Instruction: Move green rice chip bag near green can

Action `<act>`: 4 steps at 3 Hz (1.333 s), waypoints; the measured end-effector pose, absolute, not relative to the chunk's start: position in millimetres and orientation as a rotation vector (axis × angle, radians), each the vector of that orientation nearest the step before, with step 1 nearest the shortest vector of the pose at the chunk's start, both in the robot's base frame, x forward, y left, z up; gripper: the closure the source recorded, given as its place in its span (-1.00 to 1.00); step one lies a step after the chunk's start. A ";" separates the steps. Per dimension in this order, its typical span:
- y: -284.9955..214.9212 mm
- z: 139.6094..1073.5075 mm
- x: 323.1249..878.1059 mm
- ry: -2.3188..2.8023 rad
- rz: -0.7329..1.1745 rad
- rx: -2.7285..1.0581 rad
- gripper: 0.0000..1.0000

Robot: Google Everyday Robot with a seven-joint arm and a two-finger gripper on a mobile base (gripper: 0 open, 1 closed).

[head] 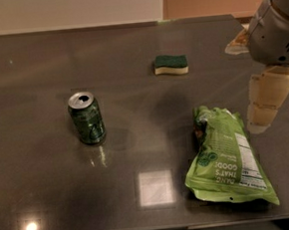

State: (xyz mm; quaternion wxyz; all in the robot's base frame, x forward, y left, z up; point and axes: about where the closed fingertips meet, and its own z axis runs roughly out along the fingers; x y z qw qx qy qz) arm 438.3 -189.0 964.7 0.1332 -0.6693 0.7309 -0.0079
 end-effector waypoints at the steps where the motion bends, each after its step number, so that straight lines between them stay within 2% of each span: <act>1: -162.5 940.8 436.0 1.929 0.079 -2.204 -1.00; 4: -142.3 886.1 430.1 1.326 0.298 -2.676 -1.00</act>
Offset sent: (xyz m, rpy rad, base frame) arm -0.0205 0.0446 -0.0755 -0.0171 0.2330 0.6771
